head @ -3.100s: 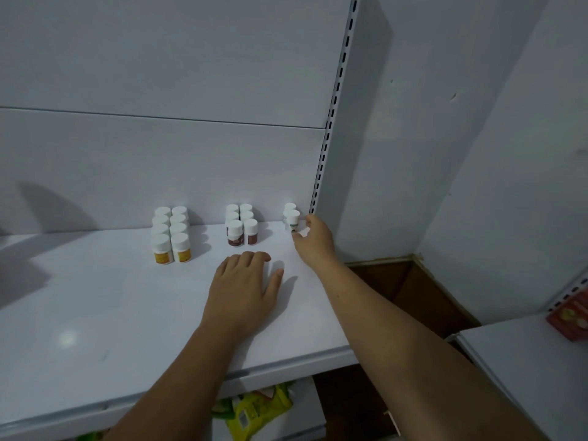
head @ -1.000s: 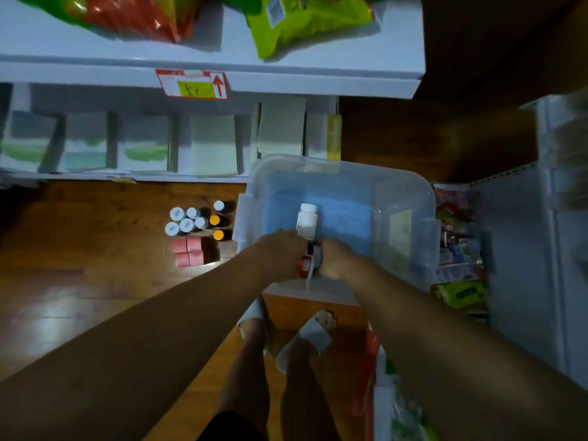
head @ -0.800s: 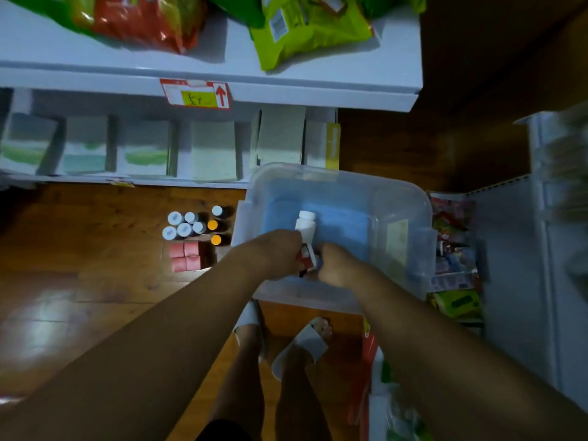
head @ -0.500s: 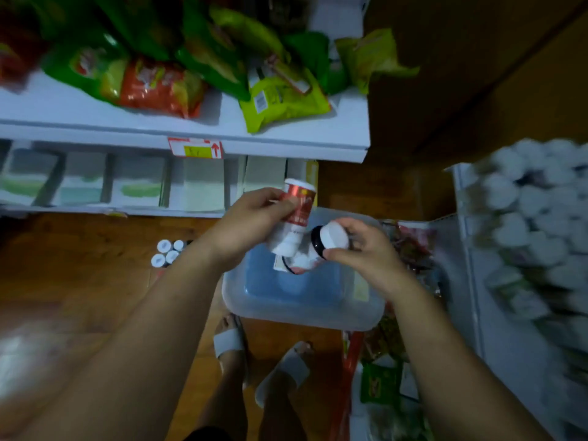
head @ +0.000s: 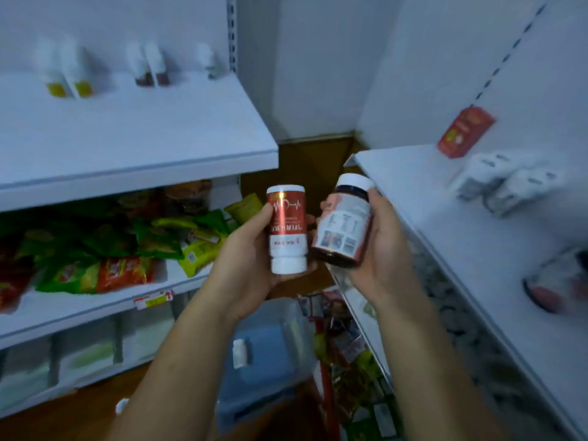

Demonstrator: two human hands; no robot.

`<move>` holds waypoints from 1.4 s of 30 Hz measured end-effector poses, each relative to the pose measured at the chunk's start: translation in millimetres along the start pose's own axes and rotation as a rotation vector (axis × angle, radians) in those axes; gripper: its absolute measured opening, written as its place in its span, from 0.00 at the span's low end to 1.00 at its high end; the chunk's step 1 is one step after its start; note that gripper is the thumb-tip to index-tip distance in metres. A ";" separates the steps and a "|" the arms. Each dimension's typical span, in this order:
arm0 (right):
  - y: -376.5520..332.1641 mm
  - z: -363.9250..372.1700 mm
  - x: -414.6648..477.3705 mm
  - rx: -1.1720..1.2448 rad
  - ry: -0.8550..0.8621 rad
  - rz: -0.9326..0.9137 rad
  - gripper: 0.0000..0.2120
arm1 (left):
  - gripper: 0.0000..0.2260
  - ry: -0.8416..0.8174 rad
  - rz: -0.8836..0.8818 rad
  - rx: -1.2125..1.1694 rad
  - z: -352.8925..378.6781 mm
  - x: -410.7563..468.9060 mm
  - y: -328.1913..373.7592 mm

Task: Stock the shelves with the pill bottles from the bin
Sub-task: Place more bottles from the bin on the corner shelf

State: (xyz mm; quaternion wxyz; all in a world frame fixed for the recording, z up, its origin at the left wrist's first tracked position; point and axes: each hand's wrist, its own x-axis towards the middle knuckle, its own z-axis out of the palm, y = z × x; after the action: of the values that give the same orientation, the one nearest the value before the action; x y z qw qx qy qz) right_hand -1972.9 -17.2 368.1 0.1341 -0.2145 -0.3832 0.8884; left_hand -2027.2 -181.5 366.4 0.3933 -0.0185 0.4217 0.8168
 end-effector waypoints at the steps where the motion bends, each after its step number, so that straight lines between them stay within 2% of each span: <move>1: -7.7 1.4 -10.7 -0.001 0.010 -0.009 0.25 | 0.21 -0.046 -0.023 -0.002 7.5 -7.0 4.0; 5: -31.5 6.5 -63.3 -0.011 0.065 -0.090 0.29 | 0.21 -0.196 -0.100 0.070 27.3 -24.3 24.0; 8: -33.8 8.8 -101.1 0.041 0.176 -0.196 0.29 | 0.23 -0.281 -0.155 0.136 39.2 -34.0 31.8; 12: -32.2 8.2 -140.2 0.057 0.349 -0.286 0.25 | 0.21 -0.385 -0.193 0.171 53.2 -44.1 26.9; 16: -32.1 -1.7 -187.5 0.078 0.444 -0.388 0.32 | 0.20 -0.474 -0.279 0.195 70.5 -51.7 1.5; 18: -31.4 -14.6 -211.4 0.040 0.499 -0.487 0.27 | 0.22 -0.510 -0.333 0.231 82.4 -57.2 -16.0; 21: -30.5 -37.6 -245.4 -0.065 0.592 -0.600 0.15 | 0.22 -0.558 -0.371 0.300 102.0 -66.2 -43.0; 24: -31.3 -59.5 -264.9 -0.253 0.738 -0.672 0.13 | 0.22 -0.624 -0.381 0.340 121.4 -74.1 -64.4; 27: -35.9 -84.6 -267.1 -0.569 0.893 -0.736 0.19 | 0.18 -0.654 -0.380 0.362 143.2 -79.4 -77.7; 29: -43.0 -100.3 -257.9 -0.686 0.949 -0.761 0.23 | 0.18 -0.650 -0.371 0.373 157.4 -80.9 -83.7; 33: -63.5 -131.2 -221.4 -0.709 0.956 -0.784 0.25 | 0.20 -0.616 -0.327 0.391 175.0 -77.0 -92.5; 42: -75.0 -176.4 -169.9 -0.699 1.151 -0.806 0.28 | 0.19 -0.579 -0.240 0.471 193.6 -70.0 -104.1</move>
State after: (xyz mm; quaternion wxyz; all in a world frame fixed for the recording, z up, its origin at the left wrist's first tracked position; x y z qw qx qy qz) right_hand -1733.9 74.6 362.4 0.5484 -0.5153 -0.5591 0.3481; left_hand -1852.0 -54.4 446.1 0.5822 0.2545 0.4640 0.6172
